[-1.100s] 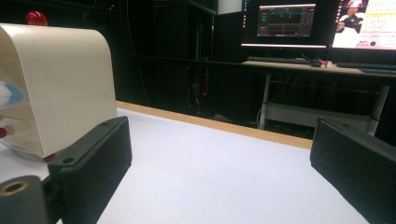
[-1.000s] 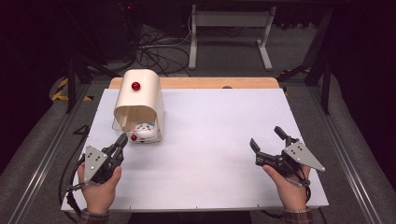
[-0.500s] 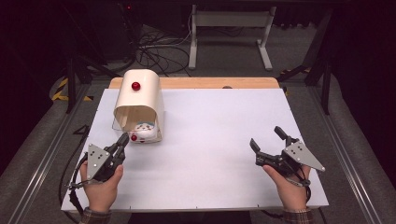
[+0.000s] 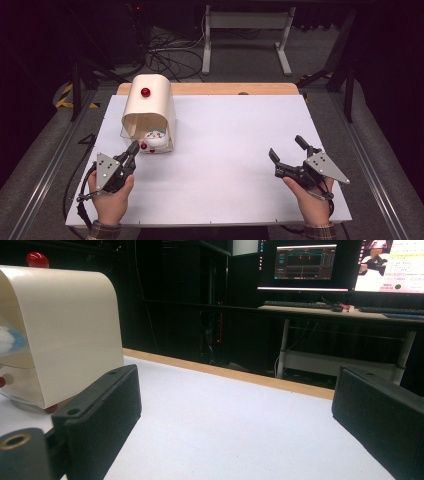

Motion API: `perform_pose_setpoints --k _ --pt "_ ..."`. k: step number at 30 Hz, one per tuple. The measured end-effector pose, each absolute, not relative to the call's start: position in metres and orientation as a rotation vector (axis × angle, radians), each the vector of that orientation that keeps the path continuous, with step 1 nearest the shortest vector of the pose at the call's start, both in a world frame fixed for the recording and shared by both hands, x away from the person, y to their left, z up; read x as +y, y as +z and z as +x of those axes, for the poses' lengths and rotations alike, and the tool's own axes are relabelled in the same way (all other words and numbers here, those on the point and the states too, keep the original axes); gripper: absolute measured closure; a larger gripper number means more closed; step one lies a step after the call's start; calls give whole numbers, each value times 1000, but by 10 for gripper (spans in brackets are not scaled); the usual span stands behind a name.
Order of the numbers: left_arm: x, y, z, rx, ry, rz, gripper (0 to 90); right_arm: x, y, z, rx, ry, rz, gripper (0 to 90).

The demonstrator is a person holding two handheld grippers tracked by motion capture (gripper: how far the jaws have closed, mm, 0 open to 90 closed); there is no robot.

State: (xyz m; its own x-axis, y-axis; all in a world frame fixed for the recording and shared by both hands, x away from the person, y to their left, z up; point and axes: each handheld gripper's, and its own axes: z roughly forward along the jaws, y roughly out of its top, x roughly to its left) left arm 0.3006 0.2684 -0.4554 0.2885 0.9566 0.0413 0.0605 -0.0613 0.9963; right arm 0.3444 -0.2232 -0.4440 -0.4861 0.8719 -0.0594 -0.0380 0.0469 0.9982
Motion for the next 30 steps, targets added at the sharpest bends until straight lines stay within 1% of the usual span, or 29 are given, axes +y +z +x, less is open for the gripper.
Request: perform_pose_setpoints --k 30 --pt "269 -455 307 1032 999 1412 897 -221 -444 344 1580 1540 858 62"
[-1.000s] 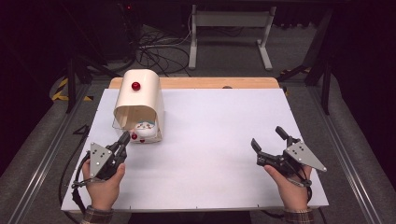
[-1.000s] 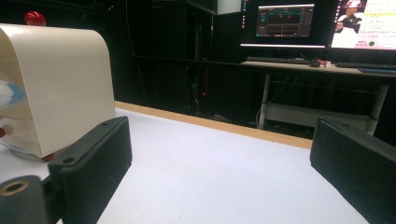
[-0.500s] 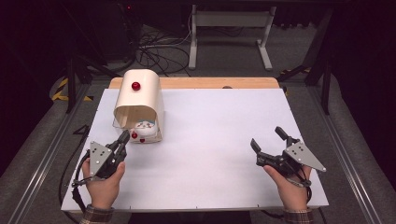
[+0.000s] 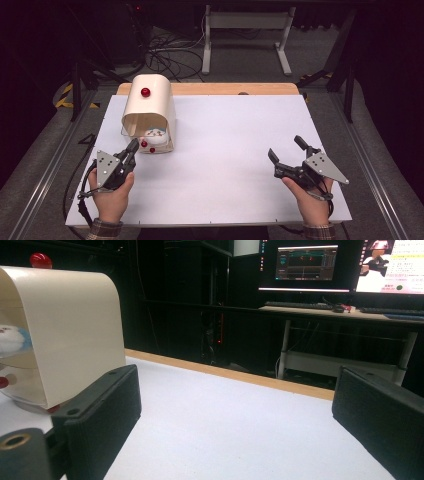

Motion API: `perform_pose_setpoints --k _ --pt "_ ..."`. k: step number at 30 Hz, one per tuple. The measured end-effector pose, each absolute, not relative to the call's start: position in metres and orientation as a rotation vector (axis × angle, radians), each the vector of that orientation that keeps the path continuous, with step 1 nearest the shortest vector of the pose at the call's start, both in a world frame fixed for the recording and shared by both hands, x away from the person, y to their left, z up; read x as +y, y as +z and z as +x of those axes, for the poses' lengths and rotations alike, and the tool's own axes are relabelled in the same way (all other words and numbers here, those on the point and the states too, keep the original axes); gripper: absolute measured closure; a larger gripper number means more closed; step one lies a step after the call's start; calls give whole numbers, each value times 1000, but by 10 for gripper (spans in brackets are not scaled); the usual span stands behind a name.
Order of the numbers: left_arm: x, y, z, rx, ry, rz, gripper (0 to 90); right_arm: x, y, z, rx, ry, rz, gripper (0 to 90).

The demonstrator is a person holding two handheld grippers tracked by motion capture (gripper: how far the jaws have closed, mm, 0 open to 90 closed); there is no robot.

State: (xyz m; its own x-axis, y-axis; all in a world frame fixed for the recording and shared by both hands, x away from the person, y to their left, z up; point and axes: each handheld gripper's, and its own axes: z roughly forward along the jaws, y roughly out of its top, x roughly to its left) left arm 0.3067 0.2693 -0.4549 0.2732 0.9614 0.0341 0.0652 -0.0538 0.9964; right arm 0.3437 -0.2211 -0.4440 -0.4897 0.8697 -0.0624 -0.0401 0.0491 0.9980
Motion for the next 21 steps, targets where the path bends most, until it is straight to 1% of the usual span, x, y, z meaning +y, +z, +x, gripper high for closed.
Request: perform_pose_setpoints --k 21 --pt "267 -455 315 1046 1003 1399 897 -220 -444 343 1581 1541 855 62"
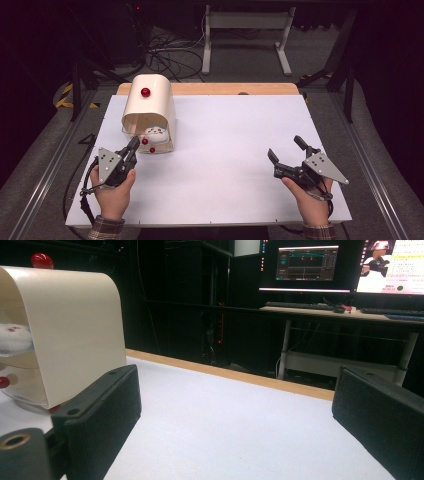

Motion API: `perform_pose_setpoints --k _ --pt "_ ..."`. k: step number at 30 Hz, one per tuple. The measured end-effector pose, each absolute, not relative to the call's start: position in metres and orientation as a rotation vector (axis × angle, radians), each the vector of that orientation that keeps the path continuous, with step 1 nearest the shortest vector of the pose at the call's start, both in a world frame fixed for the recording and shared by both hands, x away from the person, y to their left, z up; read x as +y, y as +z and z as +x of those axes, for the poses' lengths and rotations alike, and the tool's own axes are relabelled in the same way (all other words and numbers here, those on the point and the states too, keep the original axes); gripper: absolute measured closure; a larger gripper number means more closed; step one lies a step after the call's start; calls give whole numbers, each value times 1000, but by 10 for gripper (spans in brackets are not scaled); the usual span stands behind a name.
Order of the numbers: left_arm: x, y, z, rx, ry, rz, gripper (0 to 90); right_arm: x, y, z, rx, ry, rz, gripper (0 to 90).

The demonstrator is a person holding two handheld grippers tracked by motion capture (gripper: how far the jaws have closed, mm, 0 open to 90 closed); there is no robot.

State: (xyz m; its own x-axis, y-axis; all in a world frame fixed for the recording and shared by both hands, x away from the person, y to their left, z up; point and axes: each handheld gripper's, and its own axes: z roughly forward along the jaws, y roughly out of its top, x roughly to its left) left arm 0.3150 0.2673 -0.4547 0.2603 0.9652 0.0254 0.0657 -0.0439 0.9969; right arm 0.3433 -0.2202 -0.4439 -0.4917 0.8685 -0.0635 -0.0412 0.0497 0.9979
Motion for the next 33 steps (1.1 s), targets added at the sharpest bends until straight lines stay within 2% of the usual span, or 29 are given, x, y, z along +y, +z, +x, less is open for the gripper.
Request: perform_pose_setpoints --k 33 --pt "268 -459 328 1067 1010 1398 891 -219 -445 344 1586 1541 855 62"
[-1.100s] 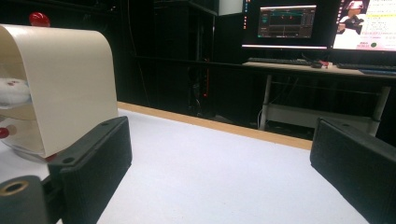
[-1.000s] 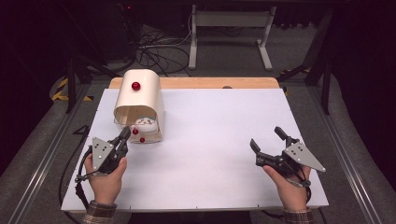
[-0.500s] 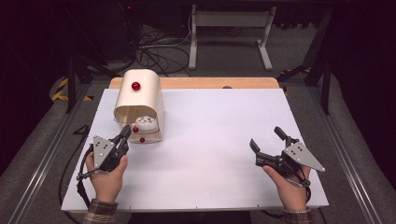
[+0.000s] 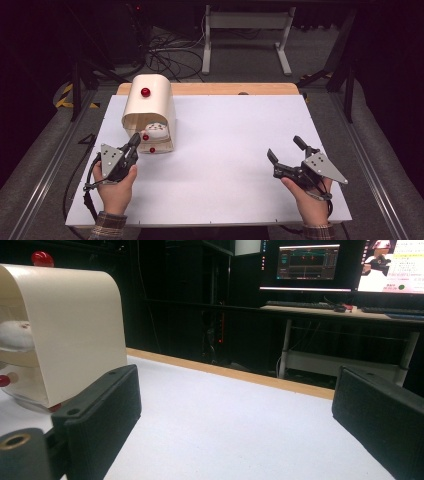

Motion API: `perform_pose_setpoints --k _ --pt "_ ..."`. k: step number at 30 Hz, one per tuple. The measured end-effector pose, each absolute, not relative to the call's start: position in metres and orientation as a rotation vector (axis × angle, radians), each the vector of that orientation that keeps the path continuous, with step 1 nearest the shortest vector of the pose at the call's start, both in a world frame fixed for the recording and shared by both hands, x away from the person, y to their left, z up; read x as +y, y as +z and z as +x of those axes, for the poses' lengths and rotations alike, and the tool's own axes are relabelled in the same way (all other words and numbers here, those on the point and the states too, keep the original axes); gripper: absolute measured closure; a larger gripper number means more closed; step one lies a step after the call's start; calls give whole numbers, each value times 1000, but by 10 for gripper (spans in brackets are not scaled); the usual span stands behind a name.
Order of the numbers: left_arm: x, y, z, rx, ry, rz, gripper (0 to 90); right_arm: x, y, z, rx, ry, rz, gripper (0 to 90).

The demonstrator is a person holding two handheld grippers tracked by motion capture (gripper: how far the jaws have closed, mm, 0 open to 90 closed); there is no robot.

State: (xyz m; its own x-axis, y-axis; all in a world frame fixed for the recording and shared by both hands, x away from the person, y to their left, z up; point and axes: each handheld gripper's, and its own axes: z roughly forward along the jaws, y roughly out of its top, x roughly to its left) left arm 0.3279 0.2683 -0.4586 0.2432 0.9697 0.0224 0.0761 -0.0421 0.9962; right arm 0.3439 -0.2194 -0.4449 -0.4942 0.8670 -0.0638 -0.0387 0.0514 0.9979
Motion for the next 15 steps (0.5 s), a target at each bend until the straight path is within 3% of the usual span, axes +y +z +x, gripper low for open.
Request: perform_pose_setpoints --k 15 --pt "271 -460 333 1089 1014 1392 889 -219 -446 344 1589 1536 857 62"
